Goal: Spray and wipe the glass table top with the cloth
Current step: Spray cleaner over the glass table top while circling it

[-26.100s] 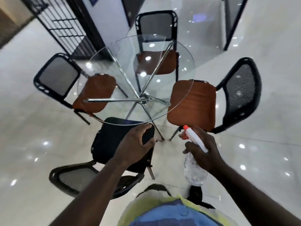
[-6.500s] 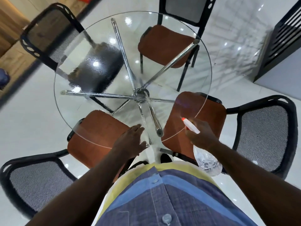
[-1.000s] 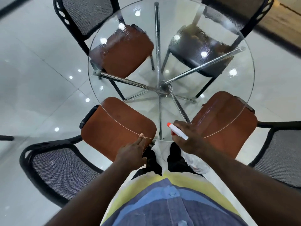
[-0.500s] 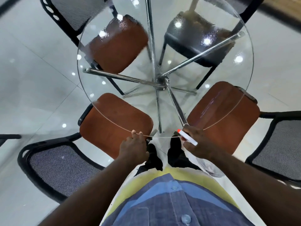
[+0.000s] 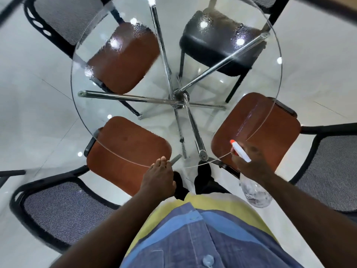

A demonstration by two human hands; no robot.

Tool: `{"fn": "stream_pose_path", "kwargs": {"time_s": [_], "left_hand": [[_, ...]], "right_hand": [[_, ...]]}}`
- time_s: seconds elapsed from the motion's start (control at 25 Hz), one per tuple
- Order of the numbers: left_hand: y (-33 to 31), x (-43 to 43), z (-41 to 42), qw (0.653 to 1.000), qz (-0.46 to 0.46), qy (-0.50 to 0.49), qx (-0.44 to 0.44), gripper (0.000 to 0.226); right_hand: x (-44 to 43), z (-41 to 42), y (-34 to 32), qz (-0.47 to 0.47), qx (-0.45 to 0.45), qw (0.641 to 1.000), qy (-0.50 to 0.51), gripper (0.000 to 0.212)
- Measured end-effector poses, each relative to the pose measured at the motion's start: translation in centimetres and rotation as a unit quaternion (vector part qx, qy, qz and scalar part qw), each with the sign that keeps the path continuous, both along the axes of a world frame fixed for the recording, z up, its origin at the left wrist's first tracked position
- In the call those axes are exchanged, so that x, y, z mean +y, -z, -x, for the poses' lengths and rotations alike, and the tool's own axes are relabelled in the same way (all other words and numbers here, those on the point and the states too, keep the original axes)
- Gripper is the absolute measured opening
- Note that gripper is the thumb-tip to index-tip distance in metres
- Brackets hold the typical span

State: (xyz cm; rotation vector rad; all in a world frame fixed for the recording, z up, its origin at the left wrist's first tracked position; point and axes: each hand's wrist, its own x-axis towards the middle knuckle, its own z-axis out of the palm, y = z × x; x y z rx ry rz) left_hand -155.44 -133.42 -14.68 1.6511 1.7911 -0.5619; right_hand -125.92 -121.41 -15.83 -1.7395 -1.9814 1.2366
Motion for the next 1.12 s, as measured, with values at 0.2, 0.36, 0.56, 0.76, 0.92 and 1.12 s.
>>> {"fn": "stream_pose_path", "kwargs": {"time_s": [0.2, 0.36, 0.56, 0.76, 0.92, 1.12], "left_hand": [[-0.5, 1.5, 0.7, 1.0, 0.021, -0.016, -0.005, 0.068], [-0.4, 1.9, 0.6, 0.999, 0.013, -0.037, 0.006, 0.054], [-0.4, 1.4, -0.2, 0.997, 0.014, -0.072, 0.006, 0.061], [-0.6, 2.0, -0.4, 0.996, 0.031, -0.087, 0.007, 0.047], [-1.3, 2.7, -1.7, 0.992, -0.012, -0.127, 0.026, 0.029], [-1.4, 4.6, -3.9, 0.988, -0.111, -0.107, 0.003, 0.026]], "right_hand": [[3.5, 0.3, -0.9, -0.002, 0.008, 1.0, -0.018, 0.01], [5.3, 1.8, -1.3, -0.032, 0.029, 0.997, -0.071, 0.01], [5.8, 3.6, -1.0, -0.064, 0.034, 0.989, -0.132, 0.002], [6.0, 2.2, -1.2, -0.034, 0.035, 0.995, -0.084, 0.004], [6.2, -1.1, -1.4, -0.022, 0.042, 0.998, -0.035, 0.008], [5.6, -4.8, -1.2, -0.005, 0.004, 1.0, 0.025, 0.02]]}}
